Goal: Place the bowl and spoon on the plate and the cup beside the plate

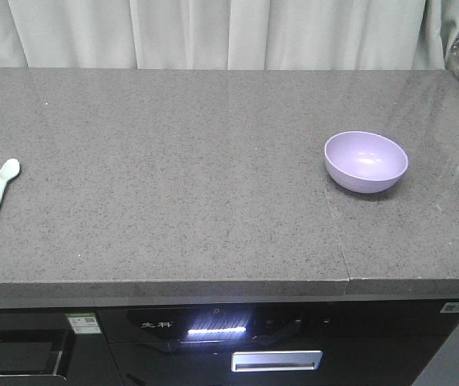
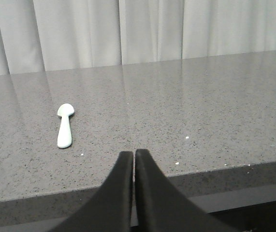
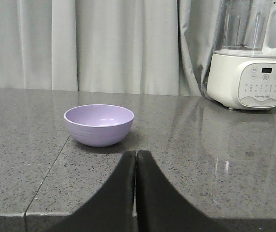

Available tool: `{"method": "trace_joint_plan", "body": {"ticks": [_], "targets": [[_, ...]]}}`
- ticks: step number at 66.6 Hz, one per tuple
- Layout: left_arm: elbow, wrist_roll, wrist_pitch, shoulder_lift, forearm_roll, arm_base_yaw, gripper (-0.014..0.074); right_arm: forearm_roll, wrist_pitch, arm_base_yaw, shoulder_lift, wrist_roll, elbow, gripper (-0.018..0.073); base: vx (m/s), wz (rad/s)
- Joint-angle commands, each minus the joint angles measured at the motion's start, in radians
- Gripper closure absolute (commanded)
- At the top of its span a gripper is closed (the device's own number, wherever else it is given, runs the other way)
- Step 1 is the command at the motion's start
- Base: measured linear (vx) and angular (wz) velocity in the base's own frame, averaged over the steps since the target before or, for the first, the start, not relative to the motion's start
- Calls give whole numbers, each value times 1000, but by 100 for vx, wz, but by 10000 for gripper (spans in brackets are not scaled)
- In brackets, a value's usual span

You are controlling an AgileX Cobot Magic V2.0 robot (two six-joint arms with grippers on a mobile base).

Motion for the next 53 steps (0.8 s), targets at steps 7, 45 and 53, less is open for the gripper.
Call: {"method": "trace_joint_plan", "body": {"ticks": [7, 45, 53], "targets": [[30, -8, -76, -17, -9, -1, 602, -3, -71, -6, -11, -4, 13, 564, 3, 0], [30, -8, -76, -17, -9, -1, 602, -3, -71, -6, -11, -4, 13, 564, 4, 0], [30, -8, -76, -17, -9, -1, 602, -3, -71, -6, -11, -4, 13, 564, 5, 1]]}}
